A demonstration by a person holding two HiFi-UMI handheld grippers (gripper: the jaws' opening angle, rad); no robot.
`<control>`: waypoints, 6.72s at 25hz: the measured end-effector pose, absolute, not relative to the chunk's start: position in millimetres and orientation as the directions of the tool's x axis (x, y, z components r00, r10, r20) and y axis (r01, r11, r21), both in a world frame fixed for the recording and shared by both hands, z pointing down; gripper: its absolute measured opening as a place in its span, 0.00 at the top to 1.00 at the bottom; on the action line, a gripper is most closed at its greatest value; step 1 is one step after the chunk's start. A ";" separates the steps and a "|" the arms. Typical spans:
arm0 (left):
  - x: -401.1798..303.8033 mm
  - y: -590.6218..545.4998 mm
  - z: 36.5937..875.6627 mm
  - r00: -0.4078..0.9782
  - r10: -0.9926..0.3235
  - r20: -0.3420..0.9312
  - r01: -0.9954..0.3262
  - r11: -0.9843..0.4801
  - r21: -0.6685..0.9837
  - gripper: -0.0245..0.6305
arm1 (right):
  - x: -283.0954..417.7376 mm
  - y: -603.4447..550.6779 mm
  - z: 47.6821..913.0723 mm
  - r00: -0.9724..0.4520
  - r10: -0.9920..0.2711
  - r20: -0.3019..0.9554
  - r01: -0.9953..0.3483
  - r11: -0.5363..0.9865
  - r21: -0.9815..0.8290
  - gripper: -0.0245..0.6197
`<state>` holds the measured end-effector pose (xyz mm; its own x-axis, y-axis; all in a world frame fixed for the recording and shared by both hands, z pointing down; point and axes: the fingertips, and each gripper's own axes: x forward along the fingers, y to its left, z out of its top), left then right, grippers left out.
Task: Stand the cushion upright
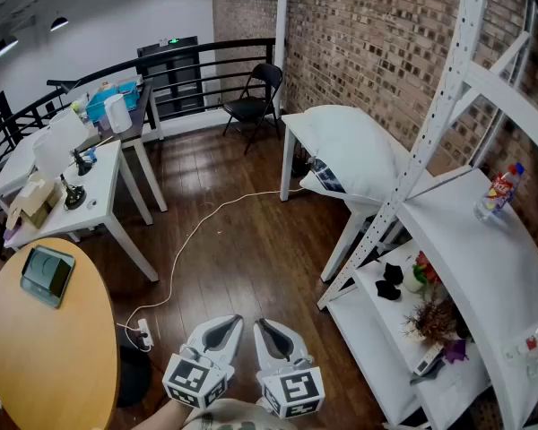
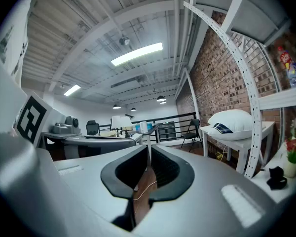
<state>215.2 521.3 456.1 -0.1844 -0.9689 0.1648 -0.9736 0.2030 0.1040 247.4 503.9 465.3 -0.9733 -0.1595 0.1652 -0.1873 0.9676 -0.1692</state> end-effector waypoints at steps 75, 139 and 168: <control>-69.5 110.0 474.4 -0.057 -0.983 0.173 -0.984 0.085 0.159 0.96 | -28.4 83.5 445.9 -0.930 -0.350 0.112 -0.360 0.930 -0.079 0.92; -166.6 -262.5 570.1 0.410 -0.784 0.465 -0.697 0.059 0.715 0.37 | 60.6 -411.7 534.2 -0.753 -0.132 0.644 -0.540 0.683 -0.492 0.37; -144.7 -289.3 558.5 0.492 -0.730 0.476 -0.715 -0.026 0.699 0.80 | 37.9 -398.0 579.9 -0.684 0.028 0.729 -0.574 0.597 -0.561 0.70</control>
<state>-144.7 -289.3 558.5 0.4915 -0.7296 0.4755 -0.7149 -0.0262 0.6987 37.9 -398.0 579.9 -0.6836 0.0283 0.7293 -0.5736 0.5970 -0.5608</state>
